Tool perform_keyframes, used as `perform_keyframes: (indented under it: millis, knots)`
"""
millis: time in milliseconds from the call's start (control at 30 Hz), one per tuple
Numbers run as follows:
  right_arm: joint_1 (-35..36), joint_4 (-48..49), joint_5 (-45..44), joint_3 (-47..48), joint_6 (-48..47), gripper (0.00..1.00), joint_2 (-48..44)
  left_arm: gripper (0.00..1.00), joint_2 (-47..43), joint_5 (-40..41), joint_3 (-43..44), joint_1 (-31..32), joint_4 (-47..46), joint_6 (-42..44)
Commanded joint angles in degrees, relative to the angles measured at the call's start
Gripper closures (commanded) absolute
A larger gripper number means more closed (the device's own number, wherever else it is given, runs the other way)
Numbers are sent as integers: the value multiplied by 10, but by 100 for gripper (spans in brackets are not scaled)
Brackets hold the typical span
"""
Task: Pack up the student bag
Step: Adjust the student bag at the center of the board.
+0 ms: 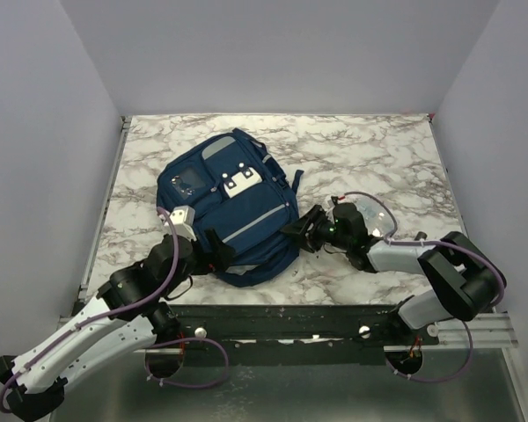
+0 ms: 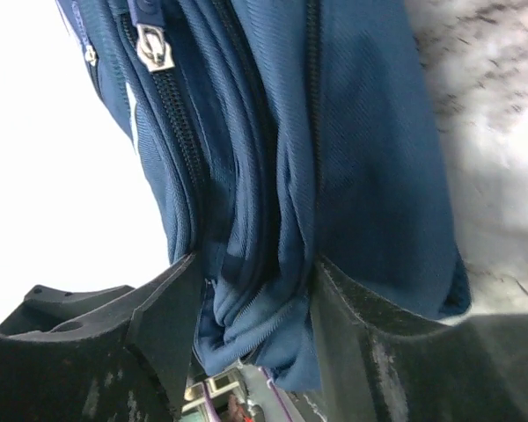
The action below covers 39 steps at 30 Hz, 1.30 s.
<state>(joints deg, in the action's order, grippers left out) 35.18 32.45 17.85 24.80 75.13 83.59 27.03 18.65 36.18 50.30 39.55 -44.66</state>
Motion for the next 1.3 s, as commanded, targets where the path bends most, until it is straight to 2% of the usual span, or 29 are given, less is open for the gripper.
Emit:
perform_keyframes:
  millis: [0, 167, 233, 267, 333, 500, 633, 833, 1000, 1100, 1267]
  knots:
    - [5, 50, -1, 42, 1, 52, 33, 9, 20, -7, 17, -4, 6, 22]
    - [-4, 72, 57, 73, 33, 86, 39, 10, 39, -3, 17, -6, 3, 23]
    - [-23, 143, 110, 59, 97, 99, 29, 24, 33, -27, 2, -17, -23, 12]
    - [-35, 188, 131, 51, 139, 99, 27, 29, 23, -54, -13, -28, -46, 12]
    - [-63, 254, 165, 42, 203, 99, 27, 30, 10, -105, -38, -58, -90, 16]
    - [-127, 298, 228, 84, 263, 99, 75, 14, 5, -220, -83, -178, -146, 18]
    - [-169, 340, 266, 128, 296, 99, 133, 9, -4, -232, -123, -234, -177, 16]
    - [-209, 377, 305, 184, 313, 99, 216, 8, -11, -192, -214, -260, -242, -1]
    - [-230, 367, 323, 214, 292, 100, 258, 8, 31, -215, -267, -262, -343, -7]
    - [-237, 338, 349, 261, 258, 99, 291, 6, 91, -222, -261, -264, -376, 9]
    - [-241, 300, 373, 312, 207, 99, 325, 2, 231, -298, -193, -271, -399, 46]
